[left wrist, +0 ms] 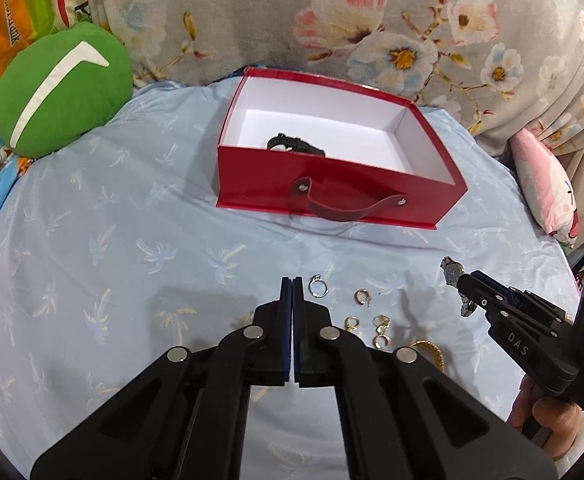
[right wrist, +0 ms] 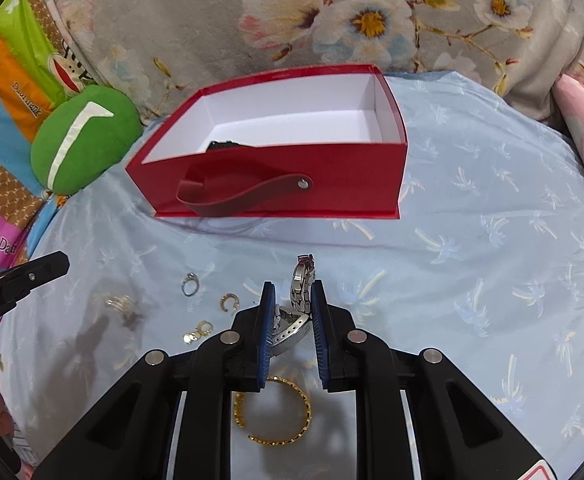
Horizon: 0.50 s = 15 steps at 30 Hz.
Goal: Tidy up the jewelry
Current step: 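Carry the silver watch with the right tool into the red box while the left tool drops the pearls there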
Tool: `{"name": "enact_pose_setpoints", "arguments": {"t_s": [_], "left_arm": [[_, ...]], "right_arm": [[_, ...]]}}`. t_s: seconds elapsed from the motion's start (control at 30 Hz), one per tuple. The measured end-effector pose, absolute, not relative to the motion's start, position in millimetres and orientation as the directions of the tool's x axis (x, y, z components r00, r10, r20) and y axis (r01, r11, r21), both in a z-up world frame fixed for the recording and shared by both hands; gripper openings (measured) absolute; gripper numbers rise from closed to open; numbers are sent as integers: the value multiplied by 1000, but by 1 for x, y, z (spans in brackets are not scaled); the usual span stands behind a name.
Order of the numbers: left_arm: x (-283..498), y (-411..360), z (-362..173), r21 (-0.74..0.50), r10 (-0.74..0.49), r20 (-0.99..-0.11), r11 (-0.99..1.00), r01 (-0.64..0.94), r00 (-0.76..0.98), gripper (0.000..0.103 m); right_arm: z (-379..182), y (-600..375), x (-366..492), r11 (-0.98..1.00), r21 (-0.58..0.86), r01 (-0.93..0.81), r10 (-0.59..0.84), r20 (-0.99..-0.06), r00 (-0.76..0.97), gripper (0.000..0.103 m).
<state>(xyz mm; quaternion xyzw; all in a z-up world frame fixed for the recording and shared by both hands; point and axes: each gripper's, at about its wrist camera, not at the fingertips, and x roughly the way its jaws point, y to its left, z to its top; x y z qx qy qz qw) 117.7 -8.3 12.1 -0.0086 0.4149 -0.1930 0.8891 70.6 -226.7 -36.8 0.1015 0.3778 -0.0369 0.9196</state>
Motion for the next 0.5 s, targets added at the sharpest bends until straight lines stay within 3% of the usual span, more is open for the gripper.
{"name": "enact_pose_setpoints", "arguments": {"t_s": [0.17, 0.33, 0.47, 0.5], "left_arm": [[116, -9, 19, -171, -352, -725, 925, 340, 591, 0], [121, -11, -4, -165, -339, -779, 923, 348, 527, 3], [127, -9, -42, -160, -297, -823, 939, 305, 485, 48], [129, -9, -49, -157, -285, -828, 944, 289, 483, 49]], "right_arm": [[-23, -225, 67, 979, 156, 129, 12, -680, 733, 17], [-28, -226, 66, 978, 161, 135, 12, -687, 727, 17], [-33, -227, 68, 976, 166, 138, 17, -699, 715, 17], [-35, -226, 68, 977, 165, 138, 18, -700, 713, 17]]}}
